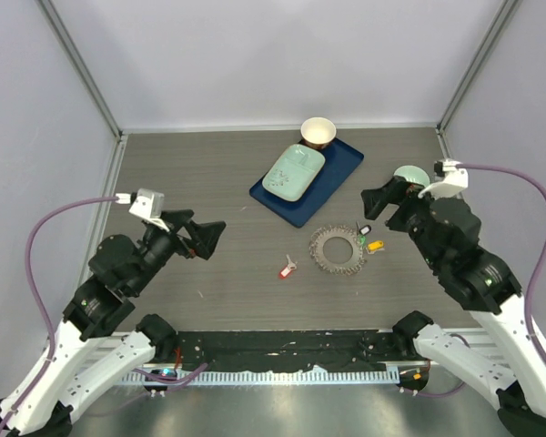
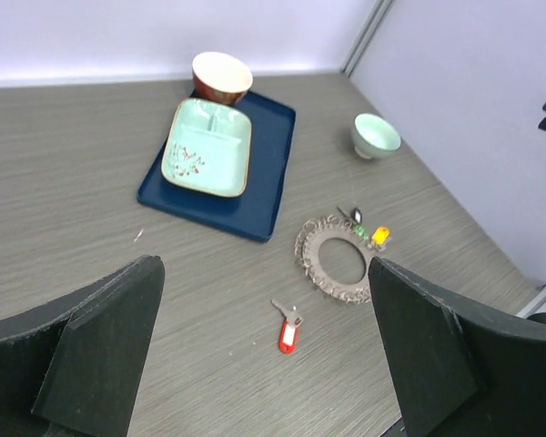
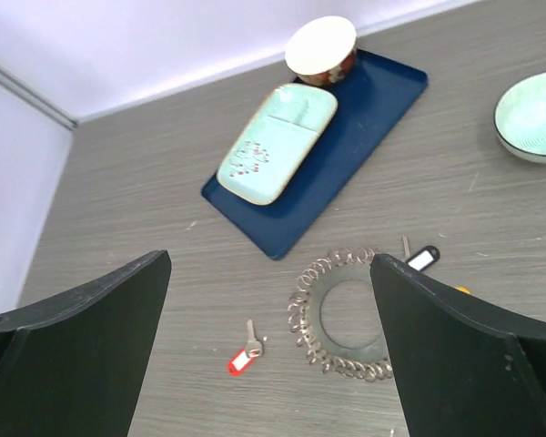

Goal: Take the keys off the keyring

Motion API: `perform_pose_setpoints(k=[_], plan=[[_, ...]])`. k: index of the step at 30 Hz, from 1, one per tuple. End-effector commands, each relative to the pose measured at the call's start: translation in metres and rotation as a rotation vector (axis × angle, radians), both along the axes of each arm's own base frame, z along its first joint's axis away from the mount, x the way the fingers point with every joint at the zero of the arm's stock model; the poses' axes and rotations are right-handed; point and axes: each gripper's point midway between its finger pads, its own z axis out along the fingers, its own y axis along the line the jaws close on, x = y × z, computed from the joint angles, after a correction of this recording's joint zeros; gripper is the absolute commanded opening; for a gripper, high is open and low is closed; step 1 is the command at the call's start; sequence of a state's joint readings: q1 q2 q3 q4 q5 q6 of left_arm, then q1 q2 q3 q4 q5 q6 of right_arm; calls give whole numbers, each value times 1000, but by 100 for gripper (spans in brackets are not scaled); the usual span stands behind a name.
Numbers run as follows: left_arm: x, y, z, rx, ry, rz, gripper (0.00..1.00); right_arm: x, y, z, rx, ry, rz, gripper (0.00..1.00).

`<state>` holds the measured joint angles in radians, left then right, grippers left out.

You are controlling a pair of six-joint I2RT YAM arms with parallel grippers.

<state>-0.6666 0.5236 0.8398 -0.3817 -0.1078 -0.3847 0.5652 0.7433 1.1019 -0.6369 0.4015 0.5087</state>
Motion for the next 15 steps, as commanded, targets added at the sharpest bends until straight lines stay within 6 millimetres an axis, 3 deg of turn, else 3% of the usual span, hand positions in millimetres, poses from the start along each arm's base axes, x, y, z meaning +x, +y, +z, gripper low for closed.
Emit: perform_pose_setpoints(k=[1,3,4,15], plan=[[-9,7,29,-53,-54,-1,100,-13,8,9,19,-29,88,100],[-10,10,31,-63,-61,10,100,-16,11,9,55,-47,104,100],[-11,10,31,-70,-57,15,100,-16,13,0,59,-35,110,100],[-9,12,29,-89,-47,32,100,-21,13,11,94,-95,126,100]])
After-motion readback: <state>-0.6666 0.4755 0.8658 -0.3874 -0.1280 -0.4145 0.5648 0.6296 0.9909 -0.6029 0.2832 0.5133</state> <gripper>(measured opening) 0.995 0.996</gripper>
